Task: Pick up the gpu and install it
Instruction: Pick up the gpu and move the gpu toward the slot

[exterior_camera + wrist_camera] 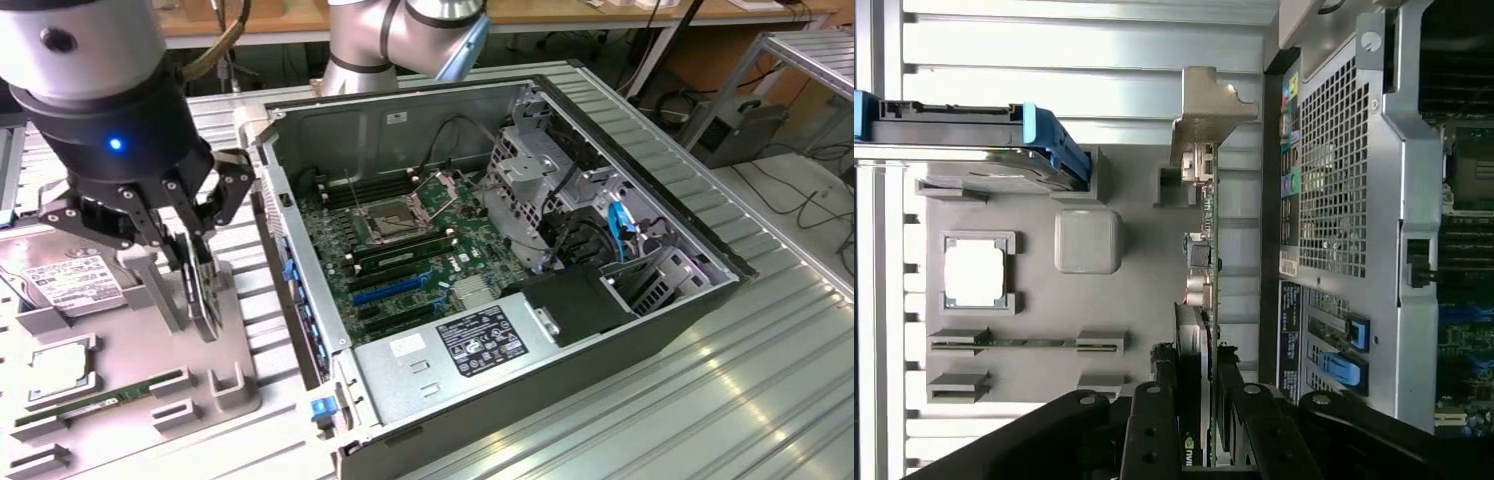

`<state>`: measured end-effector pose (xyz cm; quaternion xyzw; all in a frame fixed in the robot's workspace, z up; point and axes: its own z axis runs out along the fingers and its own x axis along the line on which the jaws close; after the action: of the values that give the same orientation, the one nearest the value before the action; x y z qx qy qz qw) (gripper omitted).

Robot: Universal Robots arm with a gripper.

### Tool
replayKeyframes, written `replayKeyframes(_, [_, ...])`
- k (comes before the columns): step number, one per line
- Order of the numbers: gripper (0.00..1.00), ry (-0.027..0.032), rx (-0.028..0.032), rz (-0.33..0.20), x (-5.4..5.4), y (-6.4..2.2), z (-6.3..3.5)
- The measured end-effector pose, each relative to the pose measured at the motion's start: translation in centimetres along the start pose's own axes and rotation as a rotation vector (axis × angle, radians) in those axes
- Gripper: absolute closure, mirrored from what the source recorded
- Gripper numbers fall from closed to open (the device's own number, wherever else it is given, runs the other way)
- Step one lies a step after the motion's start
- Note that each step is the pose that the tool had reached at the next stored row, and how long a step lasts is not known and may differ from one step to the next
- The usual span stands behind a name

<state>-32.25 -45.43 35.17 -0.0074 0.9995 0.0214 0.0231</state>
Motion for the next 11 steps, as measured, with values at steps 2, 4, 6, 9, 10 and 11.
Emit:
replayKeyframes(2, [0.74,0.0007,-0.0001,0.0,-0.2,-0.09,-0.94])
replayKeyframes(4, [0.74,0.0017,0.0,0.0,-0.4,-0.18,-1.82])
replayKeyframes(6, [0.74,0.0029,0.0,0.0,-0.6,-0.3,-2.74])
replayKeyframes(9, [0.74,0.0059,-0.0002,0.0,-1.3,-0.55,-4.13])
replayKeyframes(10, [0.74,0.0072,-0.0003,0.0,-1.5,-0.63,-4.59])
replayKeyframes(11, [0.74,0.0109,-0.0009,0.0,-2.3,-0.74,-5.56])
